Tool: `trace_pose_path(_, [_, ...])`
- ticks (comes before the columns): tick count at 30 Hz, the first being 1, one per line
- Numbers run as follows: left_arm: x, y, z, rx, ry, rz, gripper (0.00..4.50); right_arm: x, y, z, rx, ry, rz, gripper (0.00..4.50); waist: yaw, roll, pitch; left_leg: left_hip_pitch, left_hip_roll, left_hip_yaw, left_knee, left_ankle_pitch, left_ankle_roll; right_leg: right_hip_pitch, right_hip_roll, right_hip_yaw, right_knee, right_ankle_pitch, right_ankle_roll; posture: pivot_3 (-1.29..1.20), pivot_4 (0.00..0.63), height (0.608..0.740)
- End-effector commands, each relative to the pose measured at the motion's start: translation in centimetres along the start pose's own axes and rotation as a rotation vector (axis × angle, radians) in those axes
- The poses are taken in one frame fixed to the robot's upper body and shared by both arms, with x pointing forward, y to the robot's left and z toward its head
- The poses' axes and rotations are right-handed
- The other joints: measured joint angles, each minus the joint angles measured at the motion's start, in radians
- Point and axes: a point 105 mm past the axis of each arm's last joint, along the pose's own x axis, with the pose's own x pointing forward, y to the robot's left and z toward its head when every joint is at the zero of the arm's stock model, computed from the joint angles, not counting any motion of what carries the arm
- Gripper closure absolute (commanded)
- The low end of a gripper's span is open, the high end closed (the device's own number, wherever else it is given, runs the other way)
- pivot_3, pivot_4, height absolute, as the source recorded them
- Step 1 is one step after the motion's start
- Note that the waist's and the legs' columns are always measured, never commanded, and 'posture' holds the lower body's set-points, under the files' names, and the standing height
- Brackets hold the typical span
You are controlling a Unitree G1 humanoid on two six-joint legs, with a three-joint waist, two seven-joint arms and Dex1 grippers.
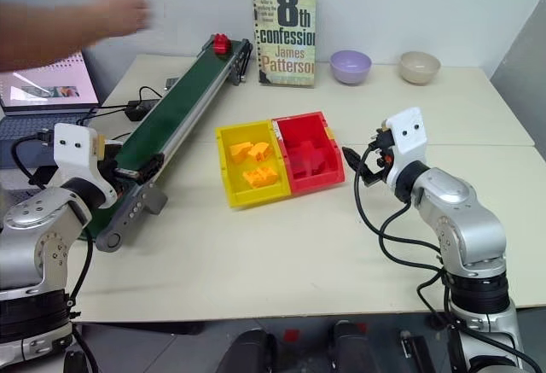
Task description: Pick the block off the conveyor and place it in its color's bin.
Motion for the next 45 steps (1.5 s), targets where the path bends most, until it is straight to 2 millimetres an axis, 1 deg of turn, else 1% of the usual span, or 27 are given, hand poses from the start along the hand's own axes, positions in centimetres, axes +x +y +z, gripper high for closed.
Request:
trace_pose_path(1, [0.2,-0.2,1.3,0.026,-0.046,-0.012,0.05,-0.7,-0.6,1.7,-0.041,-0.055,-0.025,0.00,0.000,0.000,0.000,0.000,0.000,0.000,0.000,0.000,0.000,0.000,0.000,0.000,0.000,0.000,0.000,0.00,0.150,0.740])
trace_pose_path(4, [0.2,0.5,1.8,-0.010,-0.081,0.026,0.05,-0.7,-0.8,1.6,-0.043,-0.053,-0.030,0.00,0.000,0.000,0.000,0.000,0.000,0.000,0.000,0.000,0.000,0.000,0.000,0.000,0.000,0.000,0.000,0.00,0.150,0.740])
trace_pose_path(7, [-0.3,1.5,2.4,-0.041,-0.121,0.073,0.05,-0.5,-0.3,2.3,-0.044,-0.077,0.007,0.00,0.000,0.000,0.000,0.000,0.000,0.000,0.000,0.000,0.000,0.000,0.000,0.000,0.000,0.000,0.000,0.00,0.150,0.740])
trace_pose_path(10, [-0.8,2.4,2.4,-0.070,-0.158,0.105,0.05,-0.2,1.1,3.5,-0.052,-0.124,0.113,0.00,-0.003,0.000,0.000,0.000,0.000,0.000,0.000,0.000,0.000,0.000,0.000,0.000,0.000,0.000,0.000,0.00,0.150,0.740])
trace_pose_path(12, [-0.8,3.2,2.4,-0.087,-0.174,0.129,0.05,-0.2,2.7,4.5,-0.047,-0.168,0.253,0.00,-0.004,0.000,0.000,0.000,0.000,0.000,0.000,0.000,0.000,0.000,0.000,0.000,0.000,0.000,0.000,0.00,0.150,0.740])
trace_pose_path(14, [-0.6,3.7,2.3,-0.092,-0.178,0.143,0.05,-0.2,3.6,5.0,-0.048,-0.188,0.332,0.00,-0.004,0.000,0.000,0.000,0.001,-0.001,0.000,0.000,0.000,0.000,0.000,-0.001,0.000,0.000,0.000,0.00,0.150,0.740])
trace_pose_path(21, [-0.4,3.6,2.5,-0.110,-0.199,0.137,0.05,0.4,4.6,6.6,-0.035,-0.246,0.401,0.00,-0.003,0.000,0.000,0.000,0.000,0.000,0.000,0.000,0.000,0.000,0.000,-0.001,0.000,0.000,0.000,0.00,0.150,0.740])
trace_pose_path(28, [0.1,3.8,2.2,-0.095,-0.169,0.131,0.05,0.0,6.3,6.5,-0.047,-0.241,0.515,0.00,-0.002,0.000,0.000,0.000,0.000,0.000,0.000,0.000,0.000,0.000,-0.001,-0.001,0.000,0.000,0.000,0.00,0.150,0.740])
trace_pose_path(32, [0.8,3.9,1.3,-0.090,-0.127,0.132,0.05,-0.5,7.4,6.6,-0.056,-0.238,0.598,0.00,-0.002,0.000,0.000,0.000,0.000,-0.001,0.000,0.000,0.000,0.000,-0.001,-0.001,0.001,0.000,0.000,0.00,0.150,0.740])
trace_pose_path(36, [1.5,3.5,1.2,-0.095,-0.118,0.112,0.05,-1.0,8.3,6.8,-0.049,-0.234,0.665,0.00,-0.001,0.000,0.000,0.000,0.000,-0.001,0.000,0.000,0.000,0.000,-0.001,-0.001,0.001,0.000,0.000,0.00,0.150,0.740])
trace_pose_path(40, [1.7,3.6,1.2,-0.094,-0.109,0.108,0.05,-1.5,8.9,7.3,-0.037,-0.241,0.710,0.00,-0.001,0.000,0.000,0.000,0.000,0.000,0.000,0.000,0.000,0.000,-0.001,-0.001,0.001,0.000,0.000,0.00,0.150,0.740])
trace_pose_path(45, [1.9,3.8,0.6,-0.100,-0.080,0.112,0.05,-1.8,9.3,6.8,-0.036,-0.226,0.726,0.00,-0.001,0.000,0.000,0.000,0.001,0.000,0.000,0.000,0.000,0.000,-0.001,-0.001,0.001,0.000,0.000,0.00,0.150,0.740])
